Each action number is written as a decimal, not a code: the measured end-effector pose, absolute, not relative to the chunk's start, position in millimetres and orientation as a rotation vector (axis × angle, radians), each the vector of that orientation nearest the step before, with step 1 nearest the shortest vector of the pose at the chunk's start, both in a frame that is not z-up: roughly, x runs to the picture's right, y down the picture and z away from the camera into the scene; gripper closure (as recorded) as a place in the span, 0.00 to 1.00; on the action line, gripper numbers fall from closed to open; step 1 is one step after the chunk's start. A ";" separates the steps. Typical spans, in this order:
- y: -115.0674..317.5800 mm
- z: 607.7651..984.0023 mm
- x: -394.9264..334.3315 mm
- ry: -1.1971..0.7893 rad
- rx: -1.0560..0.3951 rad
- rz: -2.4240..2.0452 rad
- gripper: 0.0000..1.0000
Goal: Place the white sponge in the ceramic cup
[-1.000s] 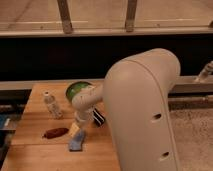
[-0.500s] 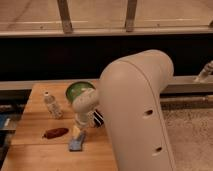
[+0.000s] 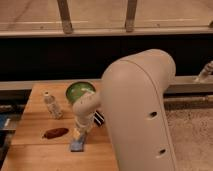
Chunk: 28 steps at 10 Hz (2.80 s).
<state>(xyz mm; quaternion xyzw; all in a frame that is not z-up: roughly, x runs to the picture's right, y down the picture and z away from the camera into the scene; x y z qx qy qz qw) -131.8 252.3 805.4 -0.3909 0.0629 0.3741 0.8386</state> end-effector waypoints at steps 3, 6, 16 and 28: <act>250.7 803.9 -133.0 0.127 -0.827 0.787 1.00; 243.6 799.1 -139.1 0.068 -0.834 0.788 1.00; 180.5 780.2 -116.0 -0.012 -0.725 0.848 1.00; 9.3 704.2 -29.7 -0.008 -0.443 0.997 1.00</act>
